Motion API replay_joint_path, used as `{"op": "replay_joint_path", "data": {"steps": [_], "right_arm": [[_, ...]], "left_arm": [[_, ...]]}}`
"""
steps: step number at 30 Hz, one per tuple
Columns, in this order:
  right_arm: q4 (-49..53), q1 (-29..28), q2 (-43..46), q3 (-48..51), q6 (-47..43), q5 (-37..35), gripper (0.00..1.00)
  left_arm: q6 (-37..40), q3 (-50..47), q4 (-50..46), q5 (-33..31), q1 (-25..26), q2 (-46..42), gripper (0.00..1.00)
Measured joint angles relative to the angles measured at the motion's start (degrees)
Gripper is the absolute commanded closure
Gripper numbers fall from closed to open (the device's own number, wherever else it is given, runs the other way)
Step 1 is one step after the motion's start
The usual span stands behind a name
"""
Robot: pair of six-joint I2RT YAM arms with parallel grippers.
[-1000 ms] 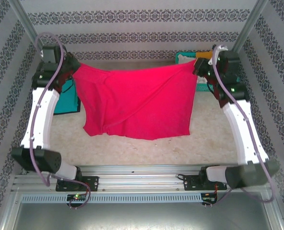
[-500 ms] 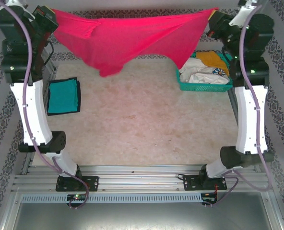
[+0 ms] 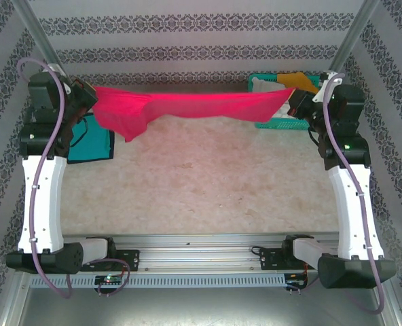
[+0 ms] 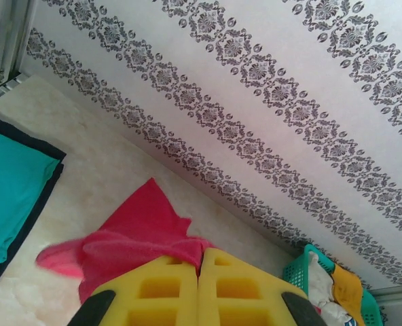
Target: Fold and stack the t-shirts
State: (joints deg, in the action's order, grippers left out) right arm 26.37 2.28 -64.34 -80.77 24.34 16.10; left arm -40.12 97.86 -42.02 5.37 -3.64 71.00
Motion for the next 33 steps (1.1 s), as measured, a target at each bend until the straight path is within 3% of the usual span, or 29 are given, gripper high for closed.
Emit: {"op": "replay_joint_path", "data": {"steps": [8, 18, 29, 33], "right_arm": [[0.87, 0.24, 5.20, -4.31, -0.33, 1.40, 1.00], [0.79, 0.24, 5.70, -12.07, -0.79, 1.57, 1.00], [-1.55, 0.22, -11.26, -15.69, -0.28, 2.27, 1.00], [-2.14, 0.20, -21.68, -28.50, 0.85, 3.54, 1.00]], "left_arm": [[0.31, 5.25, -0.07, -0.48, -0.57, -1.49, 1.00], [2.25, 12.87, 0.11, -2.86, -0.61, -1.55, 1.00], [2.34, 13.94, 2.49, -2.80, -0.61, 10.93, 1.00], [2.25, 31.56, 1.25, -2.58, -0.61, 22.75, 1.00]]}}
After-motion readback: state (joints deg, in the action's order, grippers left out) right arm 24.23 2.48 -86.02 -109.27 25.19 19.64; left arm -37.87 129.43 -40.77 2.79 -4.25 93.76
